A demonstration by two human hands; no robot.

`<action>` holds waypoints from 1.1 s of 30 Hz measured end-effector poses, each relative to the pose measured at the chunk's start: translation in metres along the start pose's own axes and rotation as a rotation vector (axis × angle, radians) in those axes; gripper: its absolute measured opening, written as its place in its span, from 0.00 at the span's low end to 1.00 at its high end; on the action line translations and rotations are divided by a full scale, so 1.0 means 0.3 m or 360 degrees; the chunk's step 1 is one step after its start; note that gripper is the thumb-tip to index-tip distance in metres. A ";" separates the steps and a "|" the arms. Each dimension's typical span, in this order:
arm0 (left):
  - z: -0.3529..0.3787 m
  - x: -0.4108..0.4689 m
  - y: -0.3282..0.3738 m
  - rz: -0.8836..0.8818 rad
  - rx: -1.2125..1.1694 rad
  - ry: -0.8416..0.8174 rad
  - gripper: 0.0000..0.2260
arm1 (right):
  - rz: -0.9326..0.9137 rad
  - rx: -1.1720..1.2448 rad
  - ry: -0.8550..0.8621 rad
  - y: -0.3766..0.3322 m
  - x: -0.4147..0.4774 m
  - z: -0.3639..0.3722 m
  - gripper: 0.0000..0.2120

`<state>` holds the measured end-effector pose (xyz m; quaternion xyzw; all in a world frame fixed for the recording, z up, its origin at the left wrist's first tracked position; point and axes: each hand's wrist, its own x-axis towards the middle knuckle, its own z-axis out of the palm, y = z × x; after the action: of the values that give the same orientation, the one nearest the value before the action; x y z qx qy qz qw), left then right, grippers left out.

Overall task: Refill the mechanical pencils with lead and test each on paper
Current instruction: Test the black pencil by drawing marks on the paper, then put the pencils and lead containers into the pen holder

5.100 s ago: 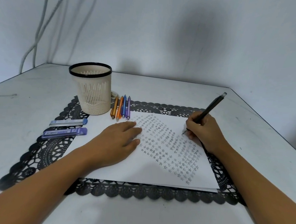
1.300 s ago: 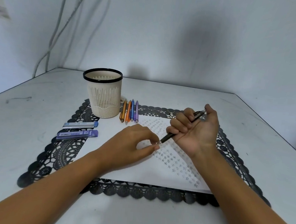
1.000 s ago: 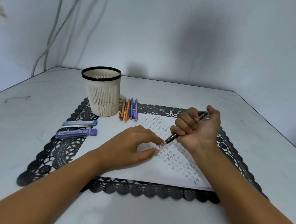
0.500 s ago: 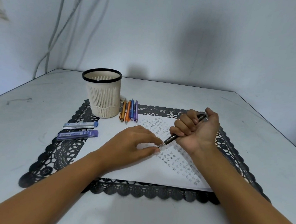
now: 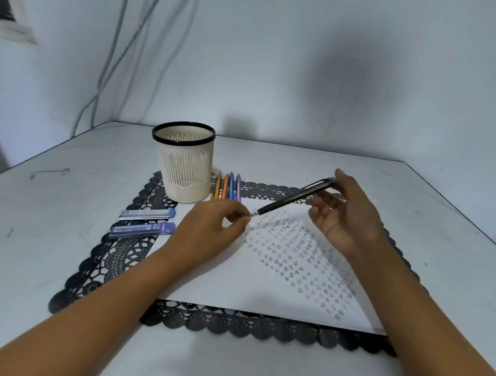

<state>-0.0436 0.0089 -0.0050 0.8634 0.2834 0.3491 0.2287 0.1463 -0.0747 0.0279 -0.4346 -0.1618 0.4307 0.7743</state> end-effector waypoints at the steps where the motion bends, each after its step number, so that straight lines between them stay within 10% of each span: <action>1: -0.004 0.003 -0.004 -0.0018 0.0013 0.0042 0.05 | -0.0018 0.0022 0.0013 -0.006 0.000 0.000 0.10; 7: -0.001 0.009 -0.020 -0.0042 0.0202 0.0070 0.13 | -0.0408 -0.0088 -0.0007 -0.040 -0.001 0.003 0.06; 13: 0.032 -0.036 -0.021 0.0197 0.0641 -0.0733 0.26 | -0.0954 -0.1179 -0.0236 0.030 -0.004 0.031 0.03; 21: 0.043 -0.029 -0.039 0.0112 0.0748 -0.0925 0.30 | -0.1160 -0.2022 -0.0614 0.158 0.106 0.096 0.04; 33: 0.043 -0.023 -0.042 0.0092 0.0768 -0.0964 0.32 | -0.0971 -0.2288 -0.0733 0.182 0.189 0.096 0.04</action>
<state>-0.0426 0.0111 -0.0242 0.9640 0.2527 0.0080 0.0824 0.1322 0.0001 -0.0071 -0.6629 -0.6651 0.0704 0.3367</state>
